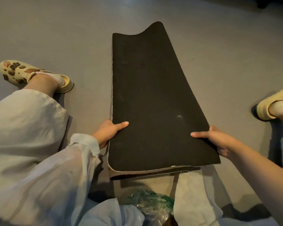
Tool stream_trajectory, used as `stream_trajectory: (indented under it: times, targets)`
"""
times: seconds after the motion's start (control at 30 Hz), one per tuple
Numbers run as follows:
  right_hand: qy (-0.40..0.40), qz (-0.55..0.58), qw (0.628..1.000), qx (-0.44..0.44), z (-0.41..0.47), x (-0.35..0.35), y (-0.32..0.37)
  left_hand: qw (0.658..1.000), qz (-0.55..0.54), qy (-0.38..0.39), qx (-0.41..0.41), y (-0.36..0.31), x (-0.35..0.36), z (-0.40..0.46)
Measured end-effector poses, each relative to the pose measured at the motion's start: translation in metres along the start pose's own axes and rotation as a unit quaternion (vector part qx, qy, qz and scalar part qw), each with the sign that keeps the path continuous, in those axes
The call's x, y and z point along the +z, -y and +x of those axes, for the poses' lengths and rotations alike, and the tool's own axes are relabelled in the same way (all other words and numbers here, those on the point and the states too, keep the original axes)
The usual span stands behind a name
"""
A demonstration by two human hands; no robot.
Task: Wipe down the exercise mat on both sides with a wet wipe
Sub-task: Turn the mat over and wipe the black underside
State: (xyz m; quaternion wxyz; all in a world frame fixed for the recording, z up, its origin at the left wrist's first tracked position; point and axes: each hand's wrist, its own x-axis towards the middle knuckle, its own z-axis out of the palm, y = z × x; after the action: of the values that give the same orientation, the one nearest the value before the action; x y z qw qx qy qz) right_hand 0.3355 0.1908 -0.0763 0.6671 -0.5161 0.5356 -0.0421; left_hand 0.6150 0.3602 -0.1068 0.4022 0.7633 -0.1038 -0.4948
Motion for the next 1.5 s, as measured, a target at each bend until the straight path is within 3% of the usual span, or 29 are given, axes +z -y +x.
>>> stream_trajectory:
  times: [0.13, 0.3, 0.43, 0.53, 0.67, 0.73, 0.83, 0.97, 1.1, 1.3, 1.37, 1.43, 1.47, 1.5]
  targets:
    - [-0.081, -0.033, 0.996, -0.024, 0.006, -0.025, 0.016, 0.999, 0.027, -0.015, 0.034, -0.024, 0.037, 0.026]
    - [-0.142, 0.028, 0.989, -0.017, 0.030, -0.033, 0.009, 0.986, 0.131, -0.049, 0.090, -0.070, 0.057, 0.074]
    - [-0.166, 0.078, 0.983, 0.017, 0.048, -0.025, 0.002, 0.939, 0.286, -0.104, 0.162, -0.099, 0.070, 0.095]
    - [-0.148, 0.094, 0.984, 0.043, 0.051, -0.024, -0.003, 0.829, 0.444, -0.126, 0.315, -0.095, 0.074, 0.078]
    - [-0.079, 0.122, 0.984, 0.107, 0.041, -0.032, -0.004, 0.589, 0.613, -0.072, 0.521, -0.041, 0.075, 0.027]
    - [-0.042, 0.158, 0.979, 0.122, 0.035, -0.037, -0.007, 0.545, 0.631, 0.004, 0.552, -0.011, 0.075, 0.011]
    - [0.009, 0.218, 0.967, 0.128, 0.024, -0.037, -0.012, 0.546, 0.655, 0.060, 0.519, 0.022, 0.087, 0.003]
    - [-0.013, 0.265, 0.958, 0.108, 0.017, -0.022, -0.004, 0.606, 0.643, -0.024, 0.468, 0.033, 0.109, -0.002]
    - [-0.005, 0.301, 0.951, 0.070, 0.012, -0.015, 0.020, 0.678, 0.541, -0.115, 0.484, 0.022, 0.115, 0.003]
    - [-0.020, 0.259, 0.963, 0.066, -0.003, -0.013, 0.025, 0.692, 0.504, -0.122, 0.501, 0.005, 0.104, 0.017]
    - [-0.076, 0.188, 0.979, 0.009, -0.010, -0.013, 0.018, 0.694, 0.530, -0.089, 0.478, -0.004, 0.104, 0.016]
    - [-0.223, -0.011, 0.969, -0.107, -0.017, -0.013, 0.008, 0.679, 0.566, -0.061, 0.463, -0.008, 0.106, 0.018]
    - [-0.282, -0.147, 0.928, -0.196, -0.024, -0.010, 0.002, 0.675, 0.575, -0.052, 0.460, -0.010, 0.106, 0.018]
    - [-0.299, -0.295, 0.862, -0.284, -0.030, -0.002, -0.003, 0.674, 0.582, -0.043, 0.452, -0.013, 0.107, 0.019]
